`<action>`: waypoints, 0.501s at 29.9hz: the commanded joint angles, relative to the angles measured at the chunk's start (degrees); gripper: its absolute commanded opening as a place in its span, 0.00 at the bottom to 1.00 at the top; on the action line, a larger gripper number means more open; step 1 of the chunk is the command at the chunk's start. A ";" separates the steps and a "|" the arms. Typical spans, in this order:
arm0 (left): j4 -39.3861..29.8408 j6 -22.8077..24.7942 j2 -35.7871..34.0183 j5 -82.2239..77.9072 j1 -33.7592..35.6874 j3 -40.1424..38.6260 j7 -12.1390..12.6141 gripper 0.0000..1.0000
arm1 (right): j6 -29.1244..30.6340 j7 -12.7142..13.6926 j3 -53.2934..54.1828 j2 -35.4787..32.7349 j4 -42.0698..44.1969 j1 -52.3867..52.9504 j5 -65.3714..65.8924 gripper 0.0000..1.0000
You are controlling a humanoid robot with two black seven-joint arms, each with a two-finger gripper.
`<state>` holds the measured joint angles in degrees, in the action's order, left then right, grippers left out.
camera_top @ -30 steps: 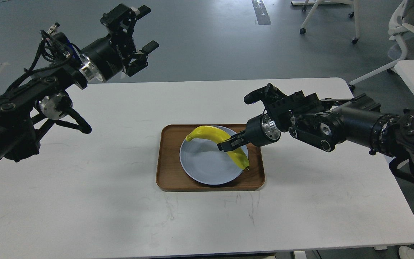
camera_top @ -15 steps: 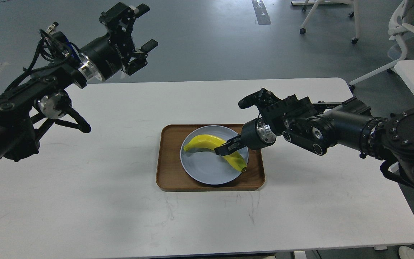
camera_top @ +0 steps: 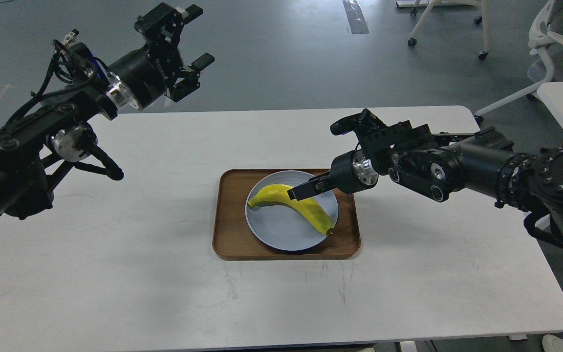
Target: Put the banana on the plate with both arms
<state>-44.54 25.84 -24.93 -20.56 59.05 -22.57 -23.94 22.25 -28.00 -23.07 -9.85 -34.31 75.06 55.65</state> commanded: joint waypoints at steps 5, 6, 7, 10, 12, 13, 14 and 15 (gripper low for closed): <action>0.25 0.00 0.14 0.09 -0.87 -2.38 -0.31 0.98 | -0.71 0.00 17.23 -10.26 0.04 -5.96 -26.33 0.98; 0.25 0.00 0.32 0.09 -1.39 -3.09 -0.31 0.98 | -0.71 0.00 18.83 -10.62 0.12 -7.02 -28.38 0.98; 0.25 0.00 0.41 0.09 -2.09 -3.79 -0.31 0.98 | -0.71 0.00 20.41 -10.97 0.12 -8.08 -30.14 0.98; 0.25 0.00 1.37 0.09 -4.55 -5.73 -0.31 0.98 | -0.36 0.00 29.53 -13.16 0.04 -14.48 -37.86 0.99; 0.25 -0.09 1.73 0.09 -5.62 -6.26 -0.31 0.98 | -0.10 0.00 33.35 -13.88 -0.40 -17.14 -41.06 0.99; 0.25 -0.09 2.16 0.09 -6.75 -7.13 -0.31 0.98 | -0.01 0.00 36.57 -14.05 -0.58 -19.75 -43.67 0.99; 0.34 -0.09 2.77 0.09 -7.46 -8.27 -0.31 0.98 | -0.10 0.00 39.12 -14.05 -0.58 -21.78 -45.61 0.99; 0.34 0.00 2.96 0.09 -7.90 -8.89 -0.31 0.98 | -0.01 0.00 40.37 -14.05 -0.58 -22.58 -46.32 0.99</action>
<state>-44.27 25.77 -22.87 -20.48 52.85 -29.50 -24.27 22.10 -27.99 11.94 -23.63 -34.75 56.49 13.31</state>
